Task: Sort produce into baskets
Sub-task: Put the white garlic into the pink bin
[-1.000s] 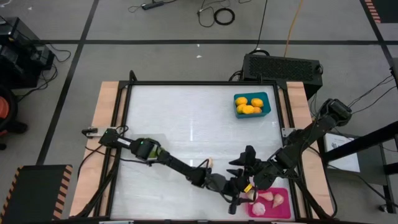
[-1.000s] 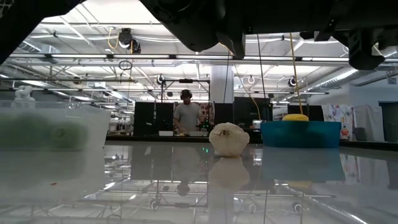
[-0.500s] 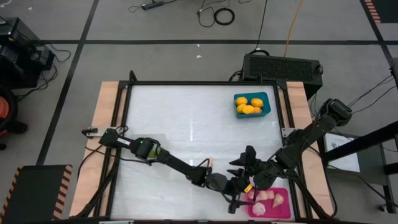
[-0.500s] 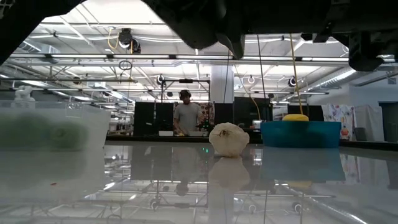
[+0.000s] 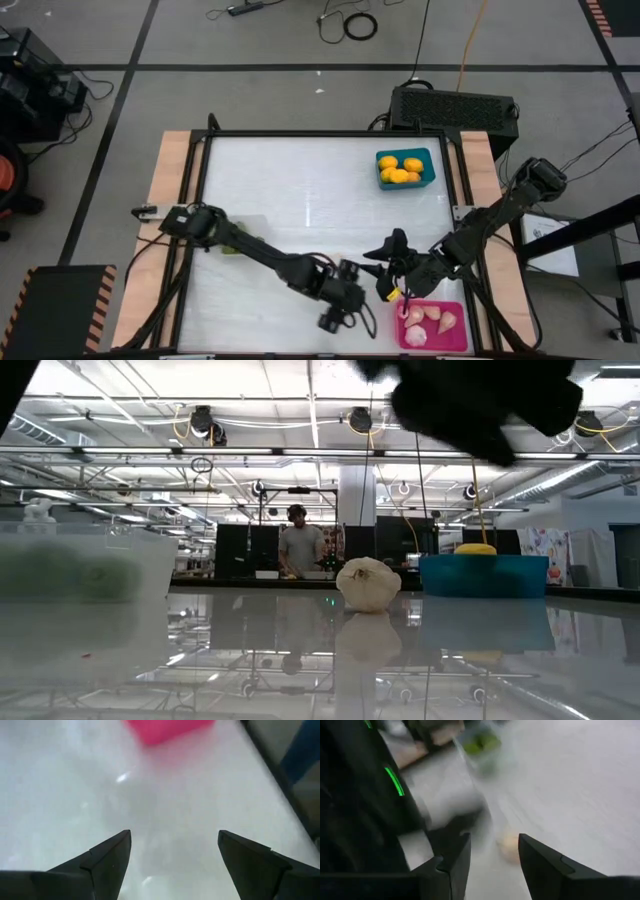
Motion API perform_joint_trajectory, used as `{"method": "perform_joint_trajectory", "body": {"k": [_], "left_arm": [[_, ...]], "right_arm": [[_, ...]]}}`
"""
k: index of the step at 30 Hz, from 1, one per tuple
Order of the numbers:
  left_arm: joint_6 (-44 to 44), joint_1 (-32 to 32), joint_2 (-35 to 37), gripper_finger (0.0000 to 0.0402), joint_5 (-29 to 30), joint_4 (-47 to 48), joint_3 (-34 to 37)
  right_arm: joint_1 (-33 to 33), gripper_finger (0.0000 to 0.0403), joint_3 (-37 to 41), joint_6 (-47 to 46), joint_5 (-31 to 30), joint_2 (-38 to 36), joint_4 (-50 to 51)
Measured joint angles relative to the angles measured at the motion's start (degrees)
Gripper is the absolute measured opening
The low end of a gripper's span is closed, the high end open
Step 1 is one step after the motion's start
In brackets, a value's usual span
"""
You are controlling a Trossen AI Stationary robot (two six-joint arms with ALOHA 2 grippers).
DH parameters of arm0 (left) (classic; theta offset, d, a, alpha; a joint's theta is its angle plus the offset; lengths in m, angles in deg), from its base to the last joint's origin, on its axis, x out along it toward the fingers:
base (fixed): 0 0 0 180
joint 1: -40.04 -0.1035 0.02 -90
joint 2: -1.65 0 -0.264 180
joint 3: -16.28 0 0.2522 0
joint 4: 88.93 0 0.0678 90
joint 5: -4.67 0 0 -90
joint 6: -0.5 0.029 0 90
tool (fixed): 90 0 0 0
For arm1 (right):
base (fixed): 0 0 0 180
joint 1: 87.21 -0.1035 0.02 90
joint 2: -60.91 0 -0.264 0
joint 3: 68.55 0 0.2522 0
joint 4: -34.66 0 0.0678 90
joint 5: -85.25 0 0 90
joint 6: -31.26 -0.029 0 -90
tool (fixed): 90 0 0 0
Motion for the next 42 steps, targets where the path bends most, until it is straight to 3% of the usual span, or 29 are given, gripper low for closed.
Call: {"method": "perform_joint_trajectory", "body": {"k": [3,7,12,16,20,25,31,36,42], "left_arm": [[0.12,0.48,4.13,0.0306,3.20,9.58,-0.12],[-1.42,1.66,9.36,0.0306,12.03,22.89,1.11],[-5.16,3.51,21.42,0.0306,21.65,29.33,8.15],[-9.69,4.50,34.50,0.0306,27.81,26.26,19.54],[-13.60,4.32,49.42,0.0306,32.39,16.77,34.58],[-17.18,2.16,64.96,0.0306,32.46,4.95,52.35],[-19.25,-3.75,77.31,0.0306,31.51,-2.59,65.84],[-16.33,-10.59,81.96,0.0306,26.49,-7.63,73.16],[-13.65,-18.63,82.33,0.0306,16.90,-16.37,80.37]], "right_arm": [[0.78,0.0157,0.50,1.50,0.41,0.56,0.35],[1.66,0.0157,0.24,-0.12,-3.77,1.21,-1.49],[3.07,0.0157,0.35,-1.18,-3.99,4.34,-5.53],[4.64,0.0157,0.35,0.56,-2.59,7.15,-12.02],[6.65,0.0157,-0.02,5.56,6.46,9.05,-17.83],[7.63,0.0157,-1.67,6.73,8.03,10.65,-18.36],[8.36,0.0158,-2.11,8.84,8.04,10.67,-17.68],[8.71,0.0179,-2.19,13.20,9.65,13.30,-18.20],[10.06,0.0245,-3.18,18.53,14.29,23.02,-25.47]]}}
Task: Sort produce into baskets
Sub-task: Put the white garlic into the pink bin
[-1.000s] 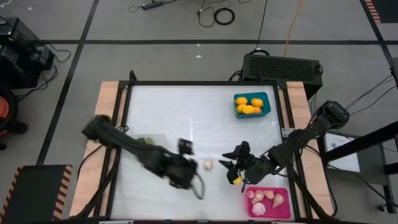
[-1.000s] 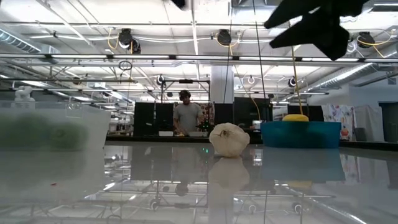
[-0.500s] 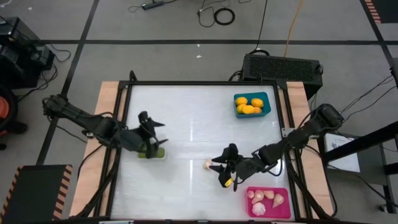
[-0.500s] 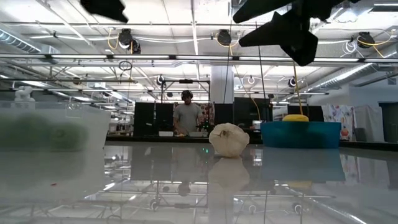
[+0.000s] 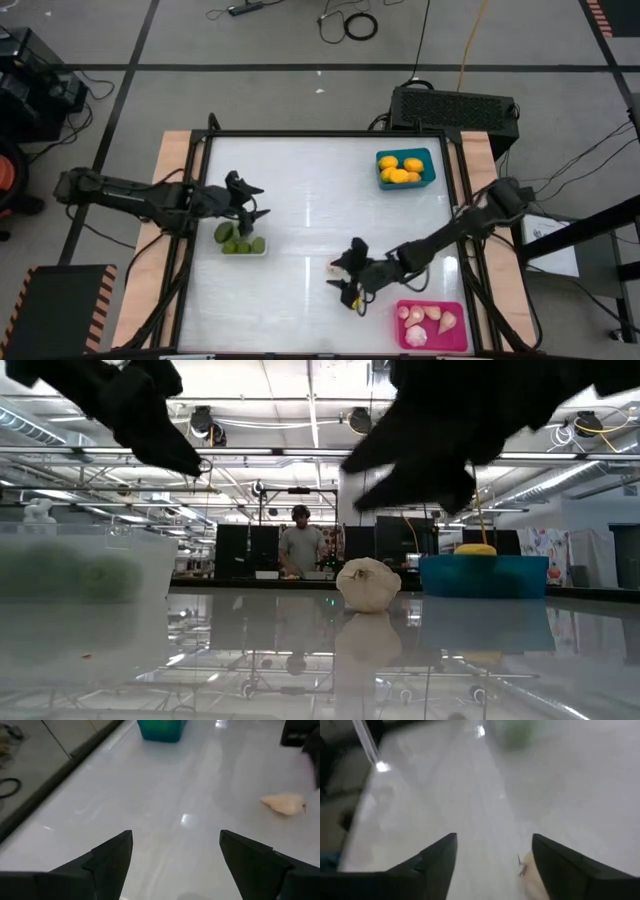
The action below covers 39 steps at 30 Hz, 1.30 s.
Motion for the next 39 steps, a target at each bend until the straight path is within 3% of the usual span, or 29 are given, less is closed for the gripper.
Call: {"method": "perform_joint_trajectory", "body": {"k": [6,11,15,23,30,39], "left_arm": [[2.29,-5.36,-0.20,0.0306,-6.38,-5.49,3.24],[4.93,-8.77,-0.20,0.0306,-8.33,-6.66,3.41],[5.67,-11.12,-0.56,0.0306,-10.80,-6.78,3.43],[7.08,-14.05,-3.49,0.0306,-14.65,-8.37,3.45],[7.98,-16.78,-6.76,0.0306,-15.41,-10.98,3.43],[6.41,-17.90,-12.49,0.0306,-19.67,-13.66,3.43]], "right_arm": [[1.97,0.0311,-5.99,8.49,4.42,7.77,1.82],[2.79,0.0328,-11.30,17.17,4.21,10.85,6.73],[3.56,0.0324,-13.65,18.91,3.91,11.50,11.10],[5.69,0.0320,-13.74,7.43,4.22,11.63,24.59],[5.56,0.0318,-13.72,4.71,4.20,11.63,28.06],[5.50,0.0248,-13.41,4.12,4.35,11.63,27.65]]}}
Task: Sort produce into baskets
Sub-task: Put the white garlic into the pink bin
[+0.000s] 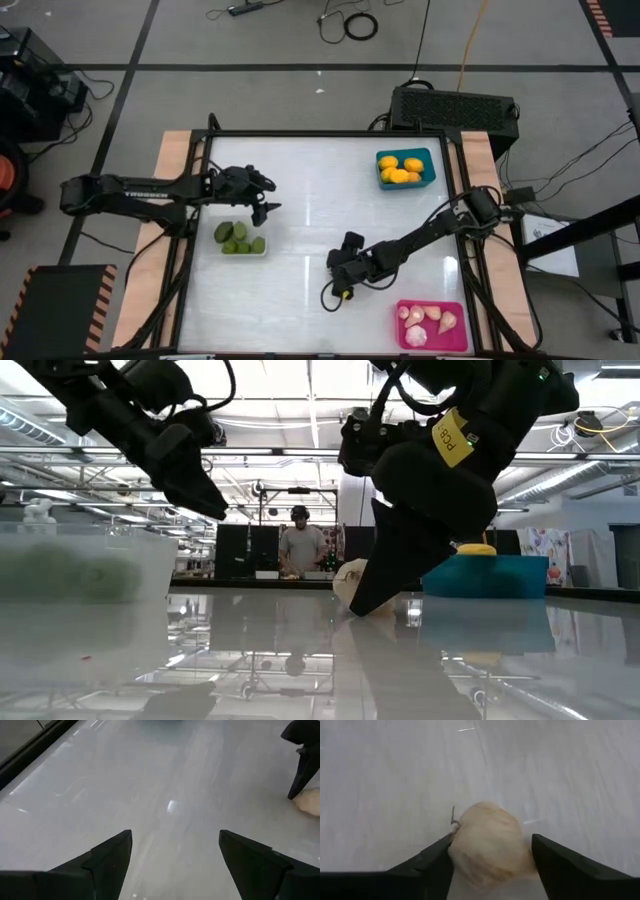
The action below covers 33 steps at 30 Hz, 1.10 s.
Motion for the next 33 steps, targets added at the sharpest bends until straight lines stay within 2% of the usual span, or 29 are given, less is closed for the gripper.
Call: {"method": "perform_joint_trajectory", "body": {"k": [8,11,13,17,20,26,33], "left_arm": [[-0.11,0.04,-1.67,0.0306,-0.22,-1.82,-0.02],[-0.09,0.04,-1.67,0.0306,-0.22,-1.80,-0.01],[-0.09,0.04,-1.67,0.0306,-0.22,-1.80,0.00],[-0.07,0.17,-1.67,0.0306,-0.38,-2.21,0.00],[0.29,0.20,-1.67,0.0306,-1.57,-3.69,-0.02],[1.88,0.20,-1.67,0.0306,-2.44,-6.70,-0.02],[1.58,0.20,-1.67,0.0306,-2.52,-7.20,-0.02]], "right_arm": [[-0.16,0.0185,0.15,-0.10,0.16,-2.09,0.59],[-0.16,0.0177,0.15,-1.28,3.35,-4.57,0.94],[-0.24,0.0177,0.15,-3.11,7.79,-6.54,1.27],[-1.93,0.0181,0.15,-9.98,17.73,-10.94,2.64],[-4.90,0.0182,0.13,-15.70,22.08,-14.01,5.23],[-12.99,0.0182,0.13,-28.44,23.73,-19.54,9.77],[-22.96,0.0182,0.13,-47.11,23.98,-22.74,13.34]]}}
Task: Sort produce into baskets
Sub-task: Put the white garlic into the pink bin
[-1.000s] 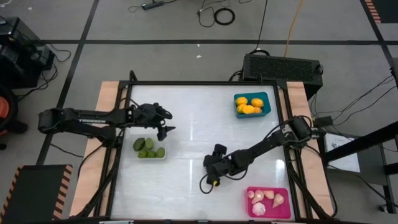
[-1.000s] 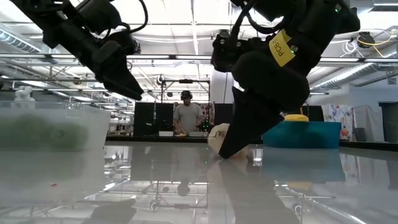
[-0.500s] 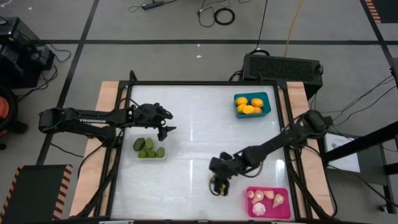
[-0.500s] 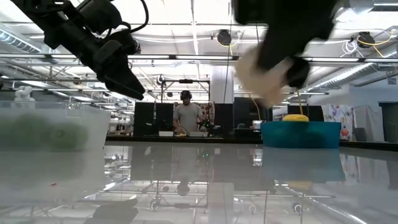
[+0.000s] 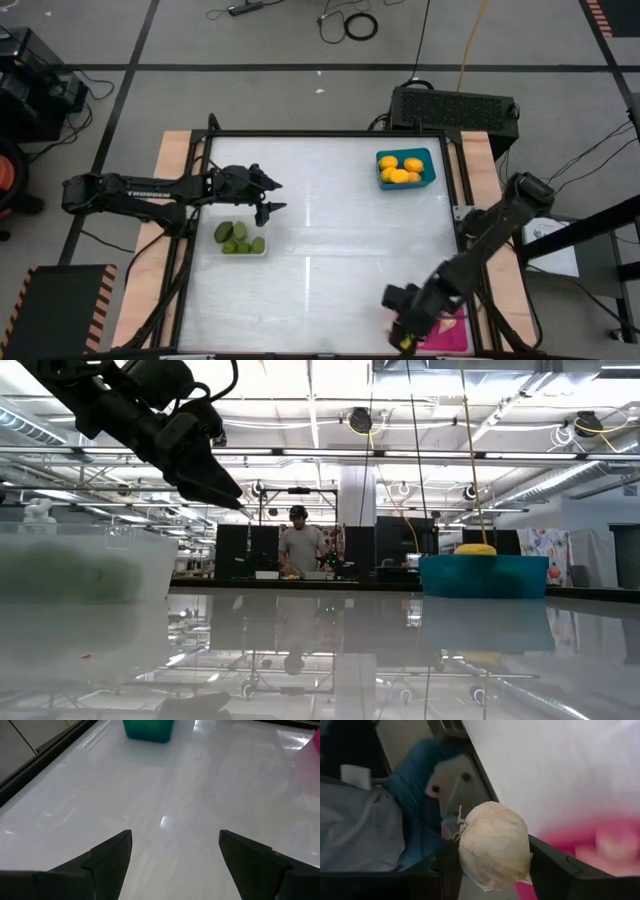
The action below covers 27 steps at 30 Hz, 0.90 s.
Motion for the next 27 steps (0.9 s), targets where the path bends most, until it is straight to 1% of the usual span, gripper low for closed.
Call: {"method": "perform_joint_trajectory", "body": {"k": [5,9,15,20,24,27], "left_arm": [[-1.65,0.00,0.00,0.0306,0.01,-0.01,0.00],[-2.92,0.00,0.00,0.0306,0.02,0.05,0.00],[-4.22,0.00,-0.02,0.0306,0.02,0.00,0.00],[-4.64,0.00,0.00,0.0306,0.52,-0.07,0.00],[-5.74,0.00,0.00,0.0306,0.90,-0.17,0.00],[-7.50,0.00,0.00,0.0306,0.93,-0.21,0.00]], "right_arm": [[-5.18,0.0182,0.00,-10.23,1.08,-0.17,5.49],[-7.32,0.0182,0.00,-14.84,2.74,-0.17,10.96],[-9.15,0.0183,0.00,-17.36,2.95,-0.17,15.09],[-9.15,0.0188,0.00,-17.43,2.71,-0.17,17.06],[-9.13,0.0208,0.00,-17.81,3.06,-0.17,19.93],[-9.13,0.0230,0.00,-18.73,6.18,-0.17,22.54]]}}
